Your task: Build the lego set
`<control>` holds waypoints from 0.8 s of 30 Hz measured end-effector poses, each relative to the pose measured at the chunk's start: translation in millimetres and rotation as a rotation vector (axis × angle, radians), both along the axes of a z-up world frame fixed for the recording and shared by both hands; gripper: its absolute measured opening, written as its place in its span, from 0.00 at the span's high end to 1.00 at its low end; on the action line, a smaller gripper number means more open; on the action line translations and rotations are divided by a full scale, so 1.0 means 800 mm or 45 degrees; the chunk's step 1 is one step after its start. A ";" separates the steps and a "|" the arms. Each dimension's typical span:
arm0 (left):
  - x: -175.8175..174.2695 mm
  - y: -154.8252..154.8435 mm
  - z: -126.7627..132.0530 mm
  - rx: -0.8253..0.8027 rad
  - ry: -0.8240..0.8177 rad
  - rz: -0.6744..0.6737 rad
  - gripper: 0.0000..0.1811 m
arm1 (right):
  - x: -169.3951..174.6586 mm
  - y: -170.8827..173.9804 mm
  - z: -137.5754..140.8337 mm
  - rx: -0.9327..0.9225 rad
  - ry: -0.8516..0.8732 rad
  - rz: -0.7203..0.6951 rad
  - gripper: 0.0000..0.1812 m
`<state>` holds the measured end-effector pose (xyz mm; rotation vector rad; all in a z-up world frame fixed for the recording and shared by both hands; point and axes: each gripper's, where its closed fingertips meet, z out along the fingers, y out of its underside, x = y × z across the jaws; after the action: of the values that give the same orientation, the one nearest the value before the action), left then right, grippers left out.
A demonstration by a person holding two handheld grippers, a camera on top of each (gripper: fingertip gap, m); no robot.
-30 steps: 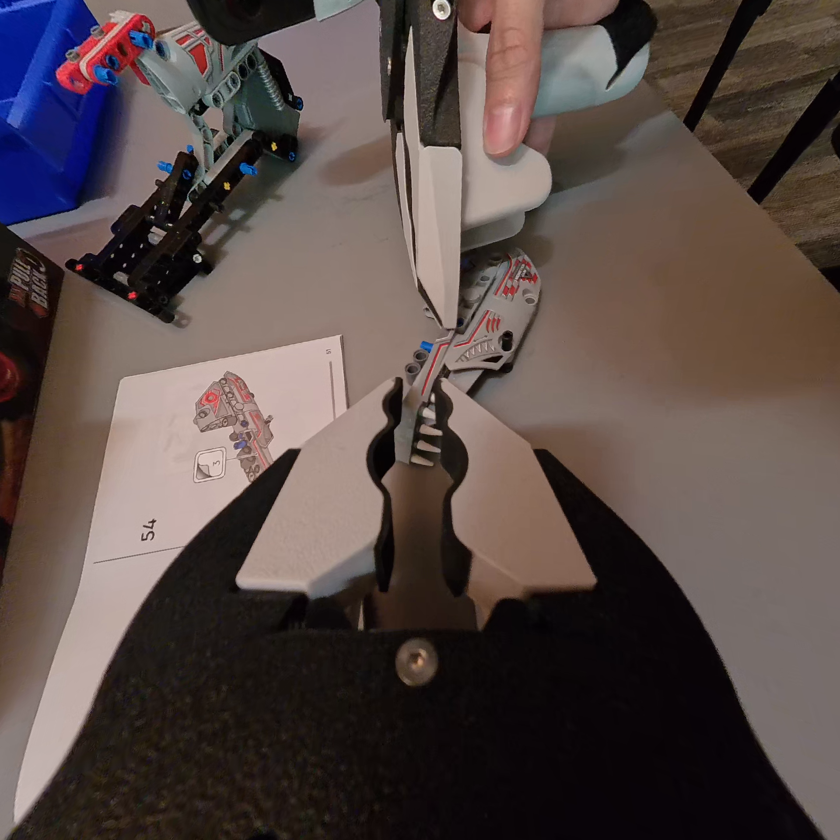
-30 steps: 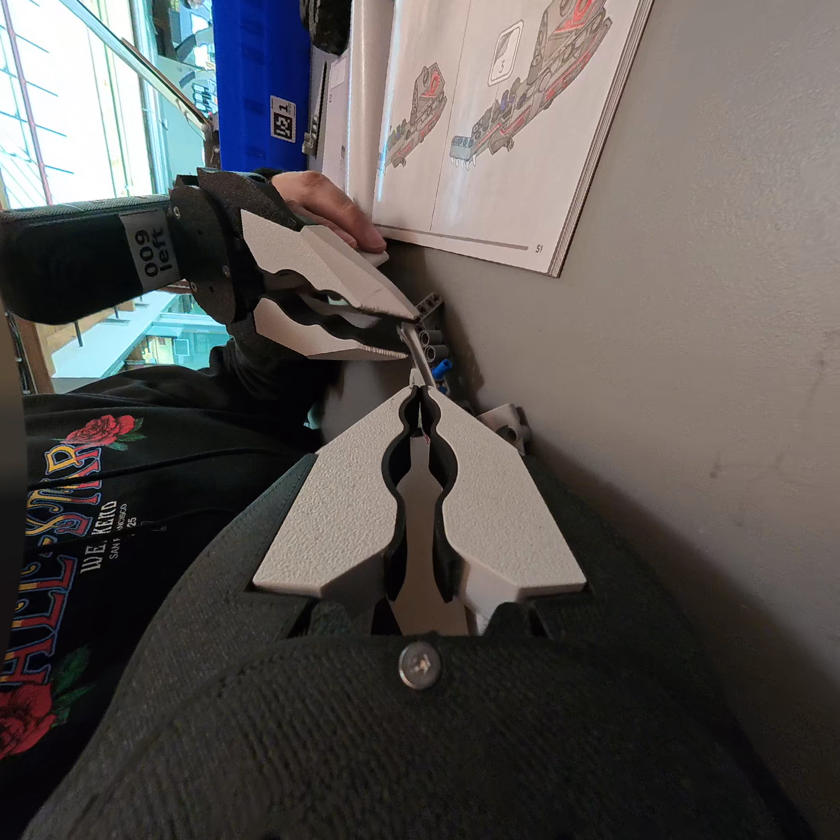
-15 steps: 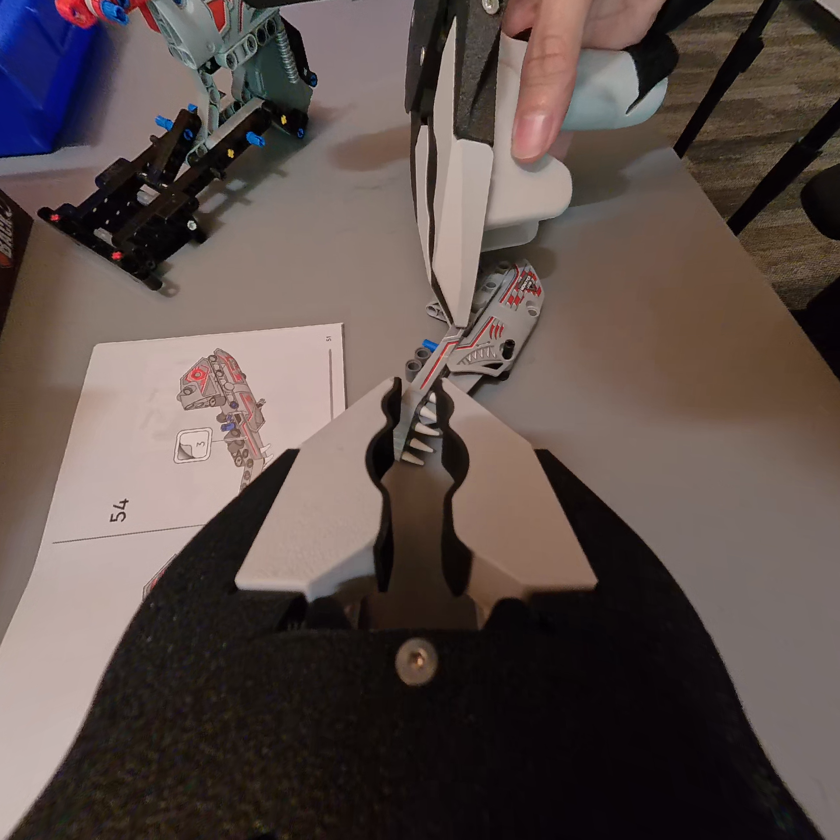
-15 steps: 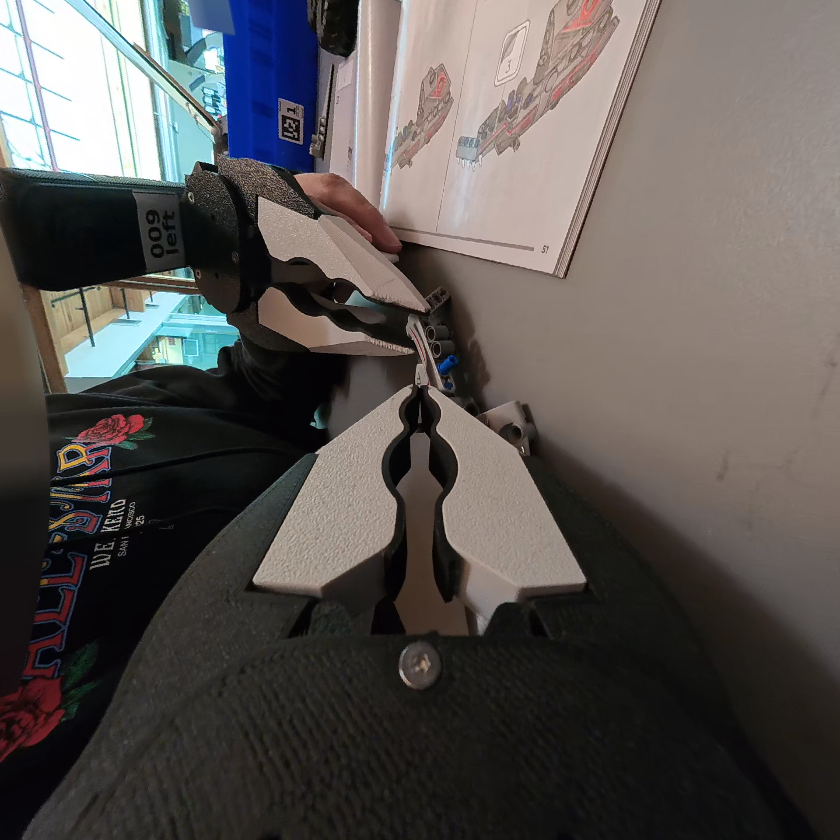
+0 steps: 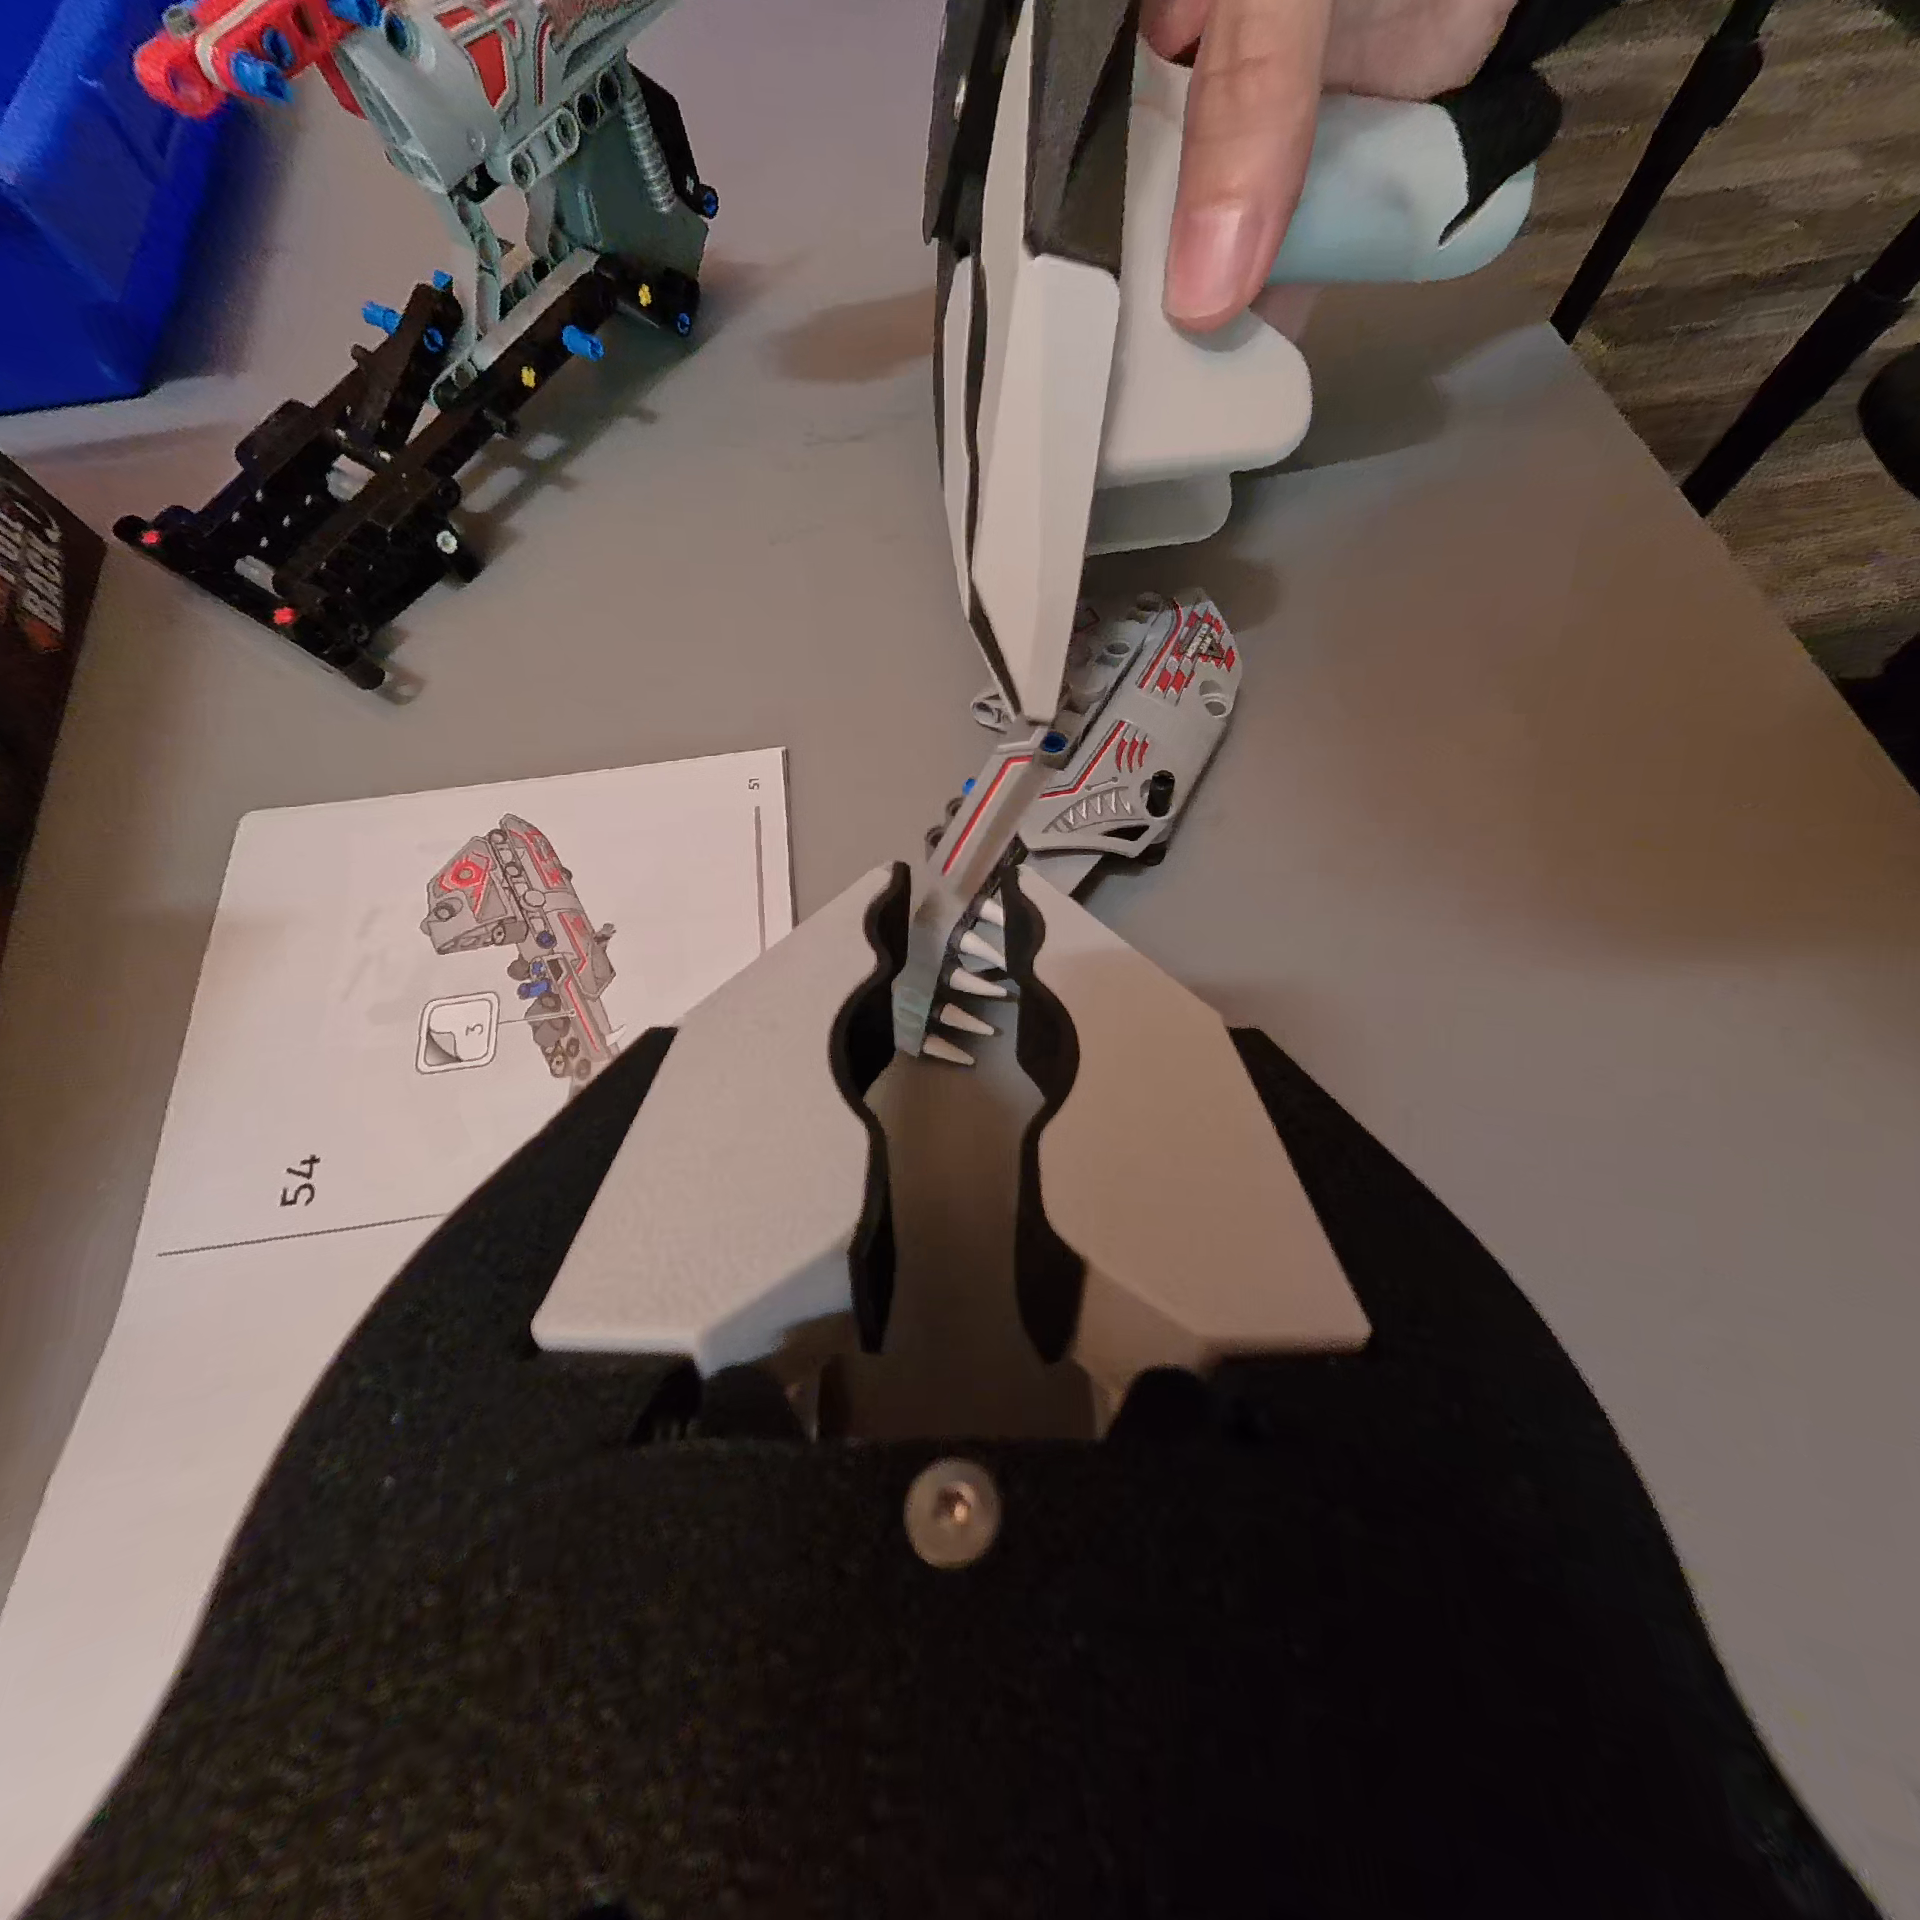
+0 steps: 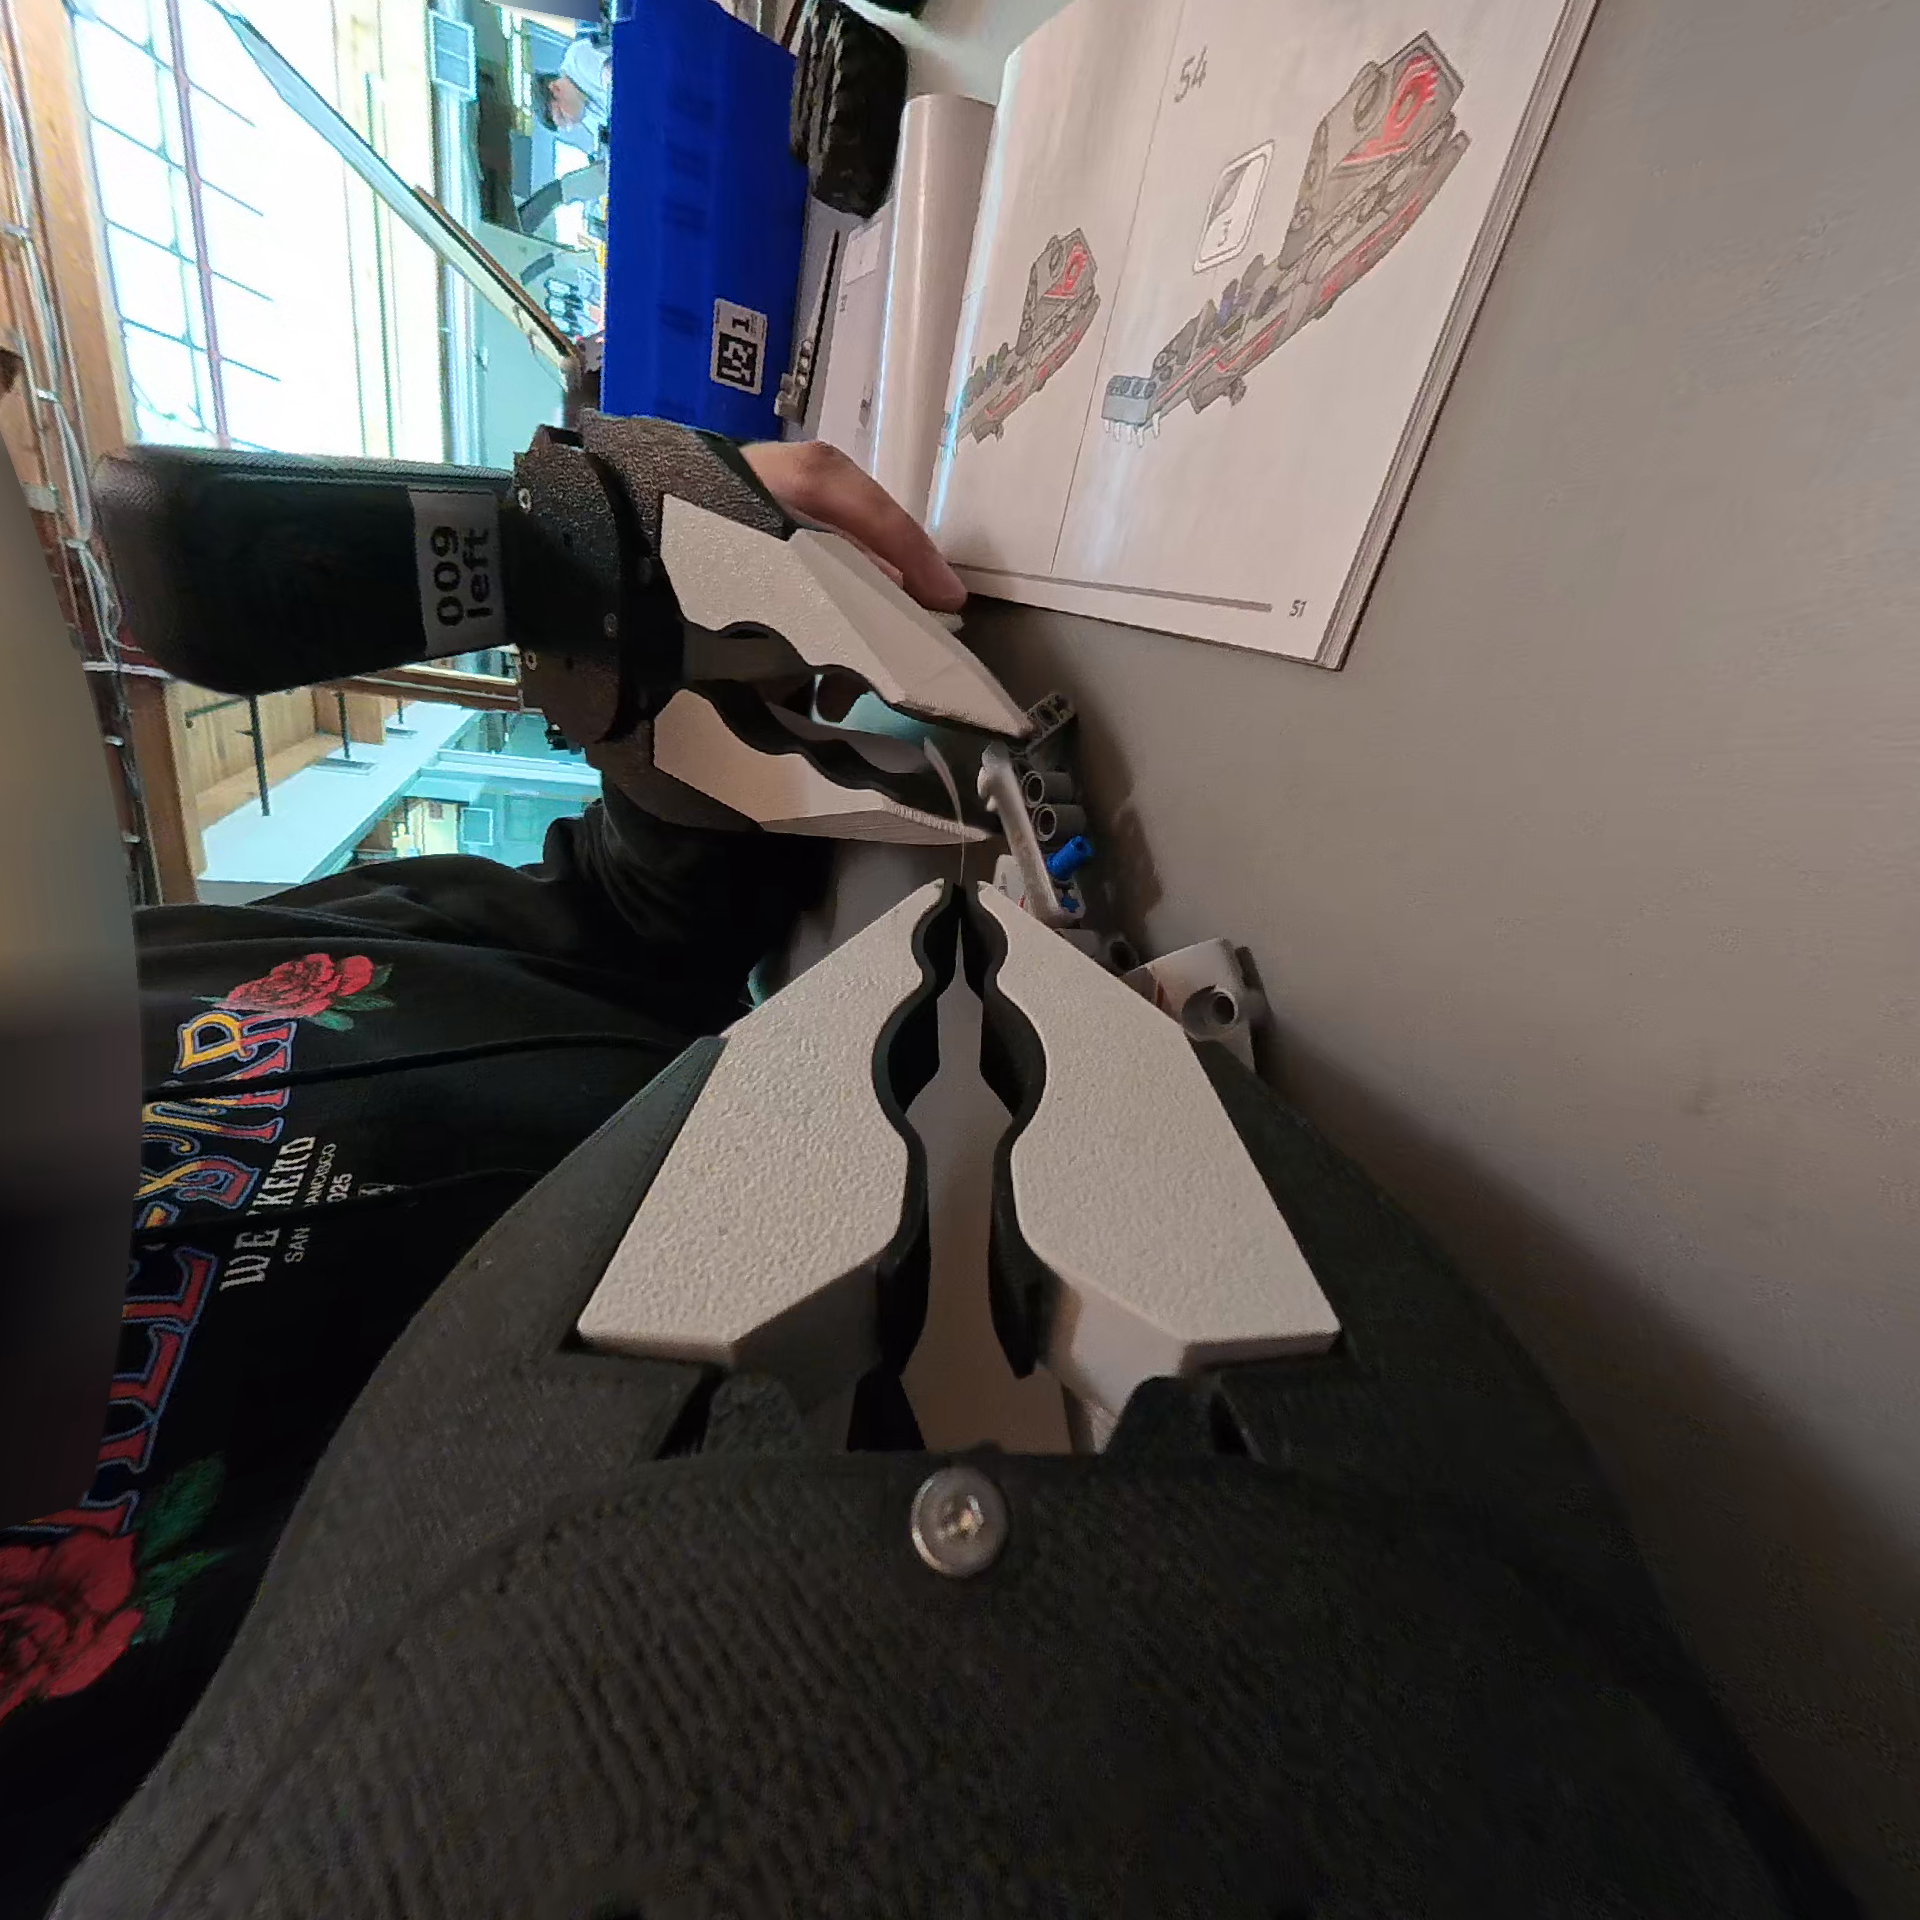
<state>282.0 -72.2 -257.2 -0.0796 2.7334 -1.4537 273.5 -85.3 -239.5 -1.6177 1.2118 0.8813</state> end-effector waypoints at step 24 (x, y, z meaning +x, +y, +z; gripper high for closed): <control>0.005 0.003 0.015 0.227 -0.624 -0.178 0.93 | 0.003 0.009 0.005 0.026 -0.012 0.049 1.00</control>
<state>286.3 -69.6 -245.1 0.4232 2.4762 -1.0665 275.6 -77.9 -235.5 -1.6315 1.1651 0.9070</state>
